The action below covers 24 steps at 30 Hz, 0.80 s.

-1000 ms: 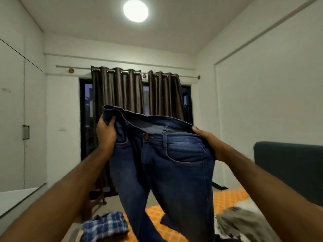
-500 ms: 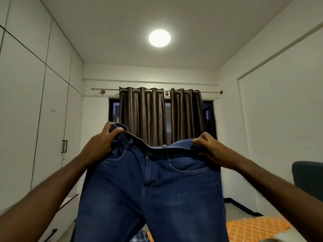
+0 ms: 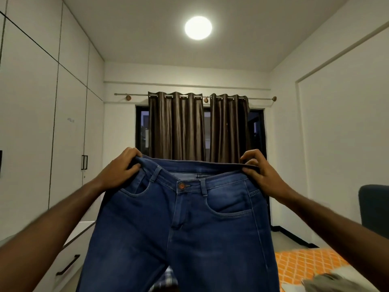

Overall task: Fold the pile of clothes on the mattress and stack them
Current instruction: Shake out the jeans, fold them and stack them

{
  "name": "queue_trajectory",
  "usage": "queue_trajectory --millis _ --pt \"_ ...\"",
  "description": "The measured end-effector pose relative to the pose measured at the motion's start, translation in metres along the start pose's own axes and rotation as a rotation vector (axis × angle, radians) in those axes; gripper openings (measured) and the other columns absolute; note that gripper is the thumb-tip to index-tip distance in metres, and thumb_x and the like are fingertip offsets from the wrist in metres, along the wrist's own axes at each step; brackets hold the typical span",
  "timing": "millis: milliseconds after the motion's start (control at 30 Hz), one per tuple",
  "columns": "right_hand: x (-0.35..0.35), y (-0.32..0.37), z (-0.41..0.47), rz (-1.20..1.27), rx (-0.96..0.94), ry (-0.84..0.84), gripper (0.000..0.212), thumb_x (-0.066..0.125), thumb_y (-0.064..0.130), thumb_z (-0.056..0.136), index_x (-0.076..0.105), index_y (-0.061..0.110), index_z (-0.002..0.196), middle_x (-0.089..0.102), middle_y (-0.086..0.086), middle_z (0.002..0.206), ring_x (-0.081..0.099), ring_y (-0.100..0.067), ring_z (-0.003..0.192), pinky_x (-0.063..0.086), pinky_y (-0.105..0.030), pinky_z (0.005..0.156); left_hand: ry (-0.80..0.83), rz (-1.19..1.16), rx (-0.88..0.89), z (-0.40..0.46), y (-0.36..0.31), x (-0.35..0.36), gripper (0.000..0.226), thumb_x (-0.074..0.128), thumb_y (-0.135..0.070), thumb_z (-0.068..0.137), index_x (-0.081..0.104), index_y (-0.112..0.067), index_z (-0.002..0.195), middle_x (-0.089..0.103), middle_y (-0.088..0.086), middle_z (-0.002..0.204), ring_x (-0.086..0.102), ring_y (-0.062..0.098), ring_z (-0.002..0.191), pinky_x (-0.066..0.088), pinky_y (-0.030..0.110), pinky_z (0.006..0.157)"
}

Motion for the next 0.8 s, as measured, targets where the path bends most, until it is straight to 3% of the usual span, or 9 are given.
queue_trajectory --millis 100,233,333,400,433,500,633,733,800 --pt "0.001 0.012 -0.004 -0.143 -0.128 -0.017 0.025 0.054 0.004 0.101 0.056 0.025 0.113 0.063 0.012 0.102 0.065 -0.008 0.101 0.053 -0.018 0.084 0.049 -0.066 -0.035 -0.005 0.002 0.007 0.015 0.045 -0.045 0.09 0.045 -0.034 0.099 0.051 -0.013 0.106 0.055 0.004 0.094 0.05 0.034 0.083" --pt "0.018 0.018 -0.01 -0.327 -0.226 0.136 0.031 0.049 -0.006 0.098 0.065 0.021 0.1 0.054 0.009 0.113 0.058 -0.011 0.108 0.055 -0.029 0.089 0.092 -0.087 -0.036 -0.009 0.002 0.014 0.026 0.047 -0.055 0.086 0.043 -0.033 0.099 0.052 -0.009 0.106 0.055 0.006 0.091 0.047 0.026 0.078" --pt "0.02 0.027 -0.018 -0.387 -0.275 0.208 0.04 0.052 0.005 0.1 0.059 0.036 0.124 0.048 0.008 0.125 0.054 -0.006 0.114 0.056 -0.031 0.093 0.095 -0.098 -0.031 -0.011 0.003 0.02 0.031 0.051 -0.059 0.084 0.043 -0.033 0.099 0.052 -0.007 0.104 0.055 0.009 0.088 0.049 0.026 0.075" --pt "0.034 0.029 -0.026 -0.704 -0.363 0.402 0.059 0.052 0.023 0.103 0.03 0.05 0.151 0.036 0.004 0.139 0.046 -0.002 0.117 0.053 -0.024 0.094 0.105 -0.098 -0.029 -0.011 0.003 0.023 0.032 0.052 -0.06 0.084 0.043 -0.033 0.098 0.052 -0.008 0.103 0.054 0.007 0.086 0.048 0.026 0.075" --pt "0.04 0.025 -0.03 -0.891 -0.404 0.494 0.064 0.048 0.03 0.104 0.017 0.053 0.155 0.031 0.002 0.142 0.045 -0.004 0.116 0.053 -0.024 0.093 0.109 -0.095 -0.027 -0.011 0.003 0.025 0.033 0.052 -0.06 0.083 0.043 -0.032 0.098 0.052 -0.009 0.102 0.054 0.006 0.086 0.048 0.025 0.075" --pt "0.044 0.02 -0.03 -1.028 -0.461 0.538 0.057 0.044 0.034 0.103 0.025 0.049 0.154 0.035 0.001 0.138 0.053 -0.009 0.11 0.056 -0.025 0.086 0.106 -0.081 -0.025 -0.012 0.004 0.024 0.033 0.052 -0.061 0.083 0.043 -0.033 0.097 0.051 -0.01 0.101 0.053 0.005 0.085 0.047 0.024 0.073" --pt "0.034 -0.002 -0.016 -0.718 -0.208 0.485 0.033 0.054 0.041 0.1 0.057 0.031 0.132 0.048 0.01 0.117 0.055 -0.006 0.104 0.053 -0.026 0.087 0.063 -0.084 -0.025 -0.011 0.003 0.02 0.029 0.05 -0.059 0.086 0.042 -0.033 0.096 0.05 -0.011 0.099 0.053 0.006 0.083 0.046 0.024 0.072" --pt "0.028 -0.011 -0.011 -0.512 -0.067 0.499 0.033 0.069 0.053 0.087 0.061 0.027 0.106 0.056 0.012 0.104 0.057 -0.004 0.095 0.052 -0.021 0.081 0.007 -0.123 -0.024 -0.01 -0.001 0.017 0.026 0.049 -0.056 0.089 0.045 -0.031 0.093 0.049 -0.017 0.094 0.053 0.007 0.083 0.046 0.021 0.074" --pt "0.021 -0.01 -0.013 -0.412 -0.037 0.471 0.028 0.078 0.043 0.083 0.057 0.027 0.09 0.059 0.012 0.092 0.06 -0.008 0.085 0.051 -0.021 0.07 -0.009 -0.148 -0.022 -0.009 -0.005 0.015 0.029 0.05 -0.054 0.089 0.048 -0.025 0.091 0.053 -0.015 0.09 0.054 0.008 0.081 0.045 0.018 0.071"
Point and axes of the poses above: each hand's wrist, its own z-axis towards the middle knuckle, its own x-axis out of the palm, y = z × x, the point moved 9 cm from there along z, towards the middle knuckle
